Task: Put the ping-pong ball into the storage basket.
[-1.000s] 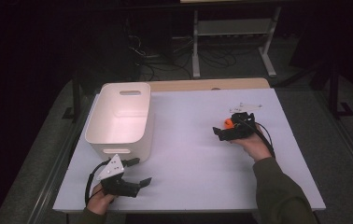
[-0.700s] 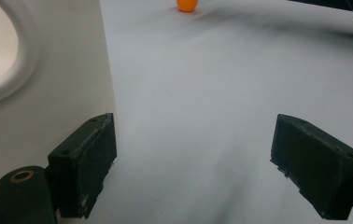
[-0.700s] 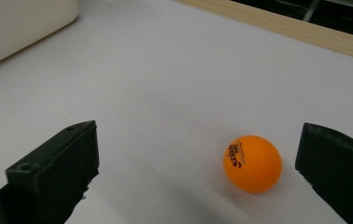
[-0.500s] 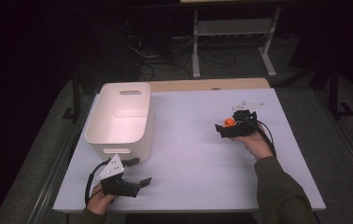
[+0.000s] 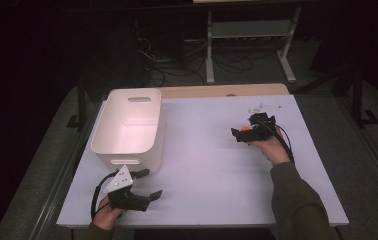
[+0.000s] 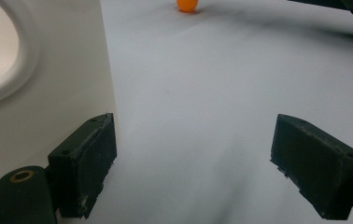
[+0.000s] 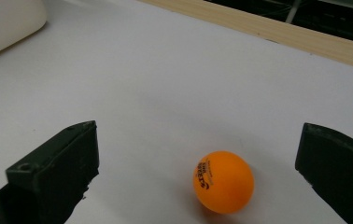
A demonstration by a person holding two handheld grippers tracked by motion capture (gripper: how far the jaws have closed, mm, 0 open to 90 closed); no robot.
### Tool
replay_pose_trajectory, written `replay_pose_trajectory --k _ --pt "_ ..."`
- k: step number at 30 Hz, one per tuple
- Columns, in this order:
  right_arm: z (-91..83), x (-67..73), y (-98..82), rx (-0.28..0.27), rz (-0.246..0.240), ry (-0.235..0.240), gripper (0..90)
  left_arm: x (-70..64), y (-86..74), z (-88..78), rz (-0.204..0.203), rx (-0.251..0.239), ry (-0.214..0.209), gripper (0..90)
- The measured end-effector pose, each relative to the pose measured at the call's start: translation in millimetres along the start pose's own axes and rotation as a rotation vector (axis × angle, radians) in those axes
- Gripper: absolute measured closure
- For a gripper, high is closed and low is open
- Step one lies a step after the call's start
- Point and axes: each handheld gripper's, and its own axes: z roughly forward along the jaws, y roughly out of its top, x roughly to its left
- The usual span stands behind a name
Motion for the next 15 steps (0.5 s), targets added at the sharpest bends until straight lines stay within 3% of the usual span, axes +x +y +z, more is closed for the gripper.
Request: replay_pose_trajectory --k 15 --pt "10.6 -5.7 -5.0 0.018 -0.002 -0.024 0.0 0.0 -0.1 0.0 -0.001 -0.003 -0.001 14.1"
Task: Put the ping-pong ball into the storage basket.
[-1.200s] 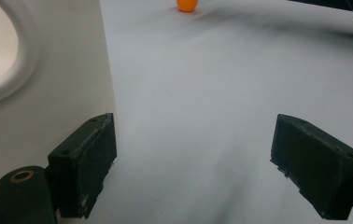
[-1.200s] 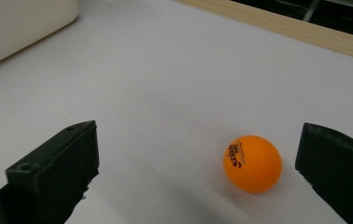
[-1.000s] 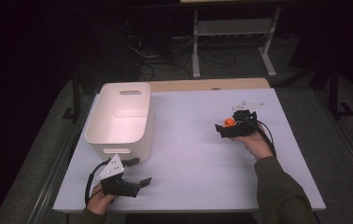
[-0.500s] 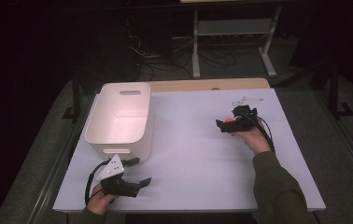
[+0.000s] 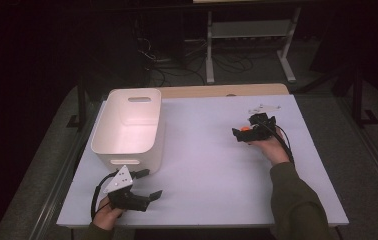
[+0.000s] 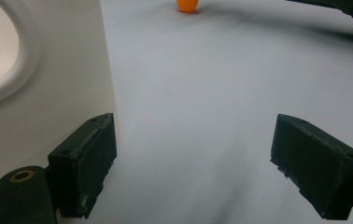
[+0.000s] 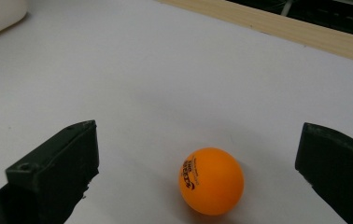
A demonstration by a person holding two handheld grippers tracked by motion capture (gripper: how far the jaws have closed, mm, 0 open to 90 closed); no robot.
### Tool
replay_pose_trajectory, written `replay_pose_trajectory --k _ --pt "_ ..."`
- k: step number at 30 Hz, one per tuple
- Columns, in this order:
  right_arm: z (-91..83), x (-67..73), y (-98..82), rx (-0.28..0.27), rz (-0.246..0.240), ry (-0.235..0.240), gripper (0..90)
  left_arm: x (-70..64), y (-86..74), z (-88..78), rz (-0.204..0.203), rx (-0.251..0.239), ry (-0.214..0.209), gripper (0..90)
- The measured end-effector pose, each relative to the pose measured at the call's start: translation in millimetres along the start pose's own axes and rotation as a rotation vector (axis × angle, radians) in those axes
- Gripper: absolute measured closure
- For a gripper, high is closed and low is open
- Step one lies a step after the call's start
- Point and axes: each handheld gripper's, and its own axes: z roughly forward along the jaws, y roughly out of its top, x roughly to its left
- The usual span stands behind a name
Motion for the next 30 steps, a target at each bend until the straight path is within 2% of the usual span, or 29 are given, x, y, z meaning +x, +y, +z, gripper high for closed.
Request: replay_pose_trajectory --k 30 --pt "20.7 -4.4 -12.0 0.048 0.023 -0.013 0.0 0.0 -0.1 0.0 -0.001 -0.001 0.000 14.1"
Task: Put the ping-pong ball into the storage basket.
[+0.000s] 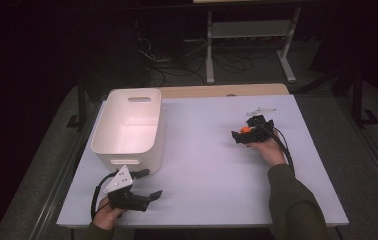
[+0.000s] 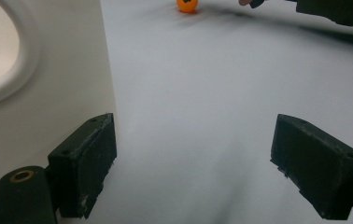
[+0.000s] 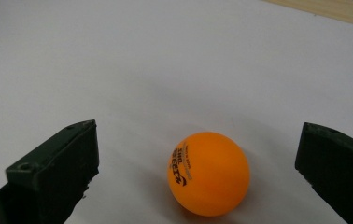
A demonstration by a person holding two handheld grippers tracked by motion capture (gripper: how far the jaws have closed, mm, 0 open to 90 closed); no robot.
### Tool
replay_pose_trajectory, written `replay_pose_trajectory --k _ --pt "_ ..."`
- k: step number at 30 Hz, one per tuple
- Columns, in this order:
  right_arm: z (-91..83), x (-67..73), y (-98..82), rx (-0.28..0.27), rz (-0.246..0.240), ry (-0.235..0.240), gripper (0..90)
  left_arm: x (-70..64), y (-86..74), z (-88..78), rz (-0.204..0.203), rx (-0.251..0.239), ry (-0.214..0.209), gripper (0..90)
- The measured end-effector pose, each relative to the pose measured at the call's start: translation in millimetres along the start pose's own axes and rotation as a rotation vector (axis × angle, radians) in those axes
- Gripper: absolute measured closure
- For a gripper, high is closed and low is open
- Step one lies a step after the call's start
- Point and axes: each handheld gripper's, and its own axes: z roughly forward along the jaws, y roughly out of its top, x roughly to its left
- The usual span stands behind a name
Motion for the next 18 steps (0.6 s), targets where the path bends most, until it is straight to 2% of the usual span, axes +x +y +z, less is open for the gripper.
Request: replay_pose_trajectory --k 18 --pt "7.7 -0.8 -8.4 0.014 -0.006 -0.010 1.2 -0.3 0.0 -0.1 0.002 0.001 0.001 14.1"
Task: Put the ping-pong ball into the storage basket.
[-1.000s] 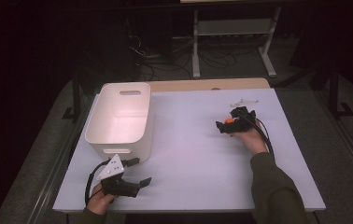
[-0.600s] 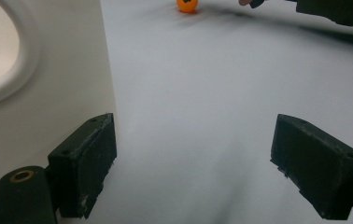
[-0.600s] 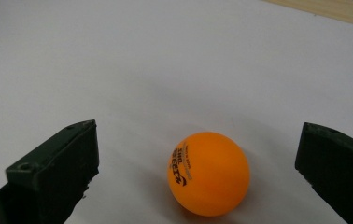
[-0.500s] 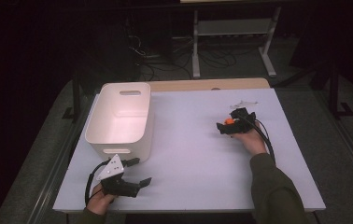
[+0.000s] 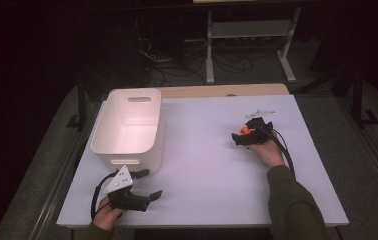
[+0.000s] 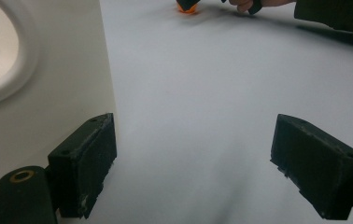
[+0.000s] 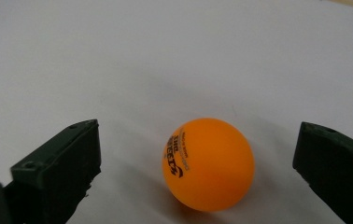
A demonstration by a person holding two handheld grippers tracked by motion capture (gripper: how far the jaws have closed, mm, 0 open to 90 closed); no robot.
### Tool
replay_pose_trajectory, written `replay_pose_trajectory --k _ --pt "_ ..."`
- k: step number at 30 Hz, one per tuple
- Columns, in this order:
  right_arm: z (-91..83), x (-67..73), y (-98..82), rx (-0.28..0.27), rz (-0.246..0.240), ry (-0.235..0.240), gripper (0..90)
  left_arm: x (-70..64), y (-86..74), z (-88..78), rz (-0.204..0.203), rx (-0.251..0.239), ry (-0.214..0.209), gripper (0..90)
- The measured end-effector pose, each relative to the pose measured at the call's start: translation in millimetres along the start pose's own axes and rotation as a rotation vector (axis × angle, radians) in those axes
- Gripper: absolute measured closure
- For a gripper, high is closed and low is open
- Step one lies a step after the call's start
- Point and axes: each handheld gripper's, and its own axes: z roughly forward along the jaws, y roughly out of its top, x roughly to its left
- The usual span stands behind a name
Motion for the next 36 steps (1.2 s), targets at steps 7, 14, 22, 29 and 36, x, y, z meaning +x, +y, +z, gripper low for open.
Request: replay_pose_trajectory --k 7,14,22,29,36 --pt "-0.5 -2.9 -4.3 -0.008 0.001 0.000 7.8 0.0 -0.1 0.0 -0.001 -0.001 -0.001 14.1" --pt "-0.2 -1.5 -6.3 -0.015 0.000 0.001 13.5 -0.2 -0.1 0.0 0.000 -0.001 0.000 14.1" --pt "-0.8 -2.3 -6.9 -0.027 0.000 0.011 20.9 -0.2 0.0 0.0 0.000 0.000 0.000 14.1" --pt "-1.6 -2.6 -7.7 -0.037 0.001 0.020 28.0 -0.2 0.0 0.0 0.001 0.000 -0.001 14.1" --pt "-2.3 -3.2 -8.7 -0.049 0.005 0.022 33.1 -0.3 0.0 0.2 0.002 0.003 0.000 14.1"
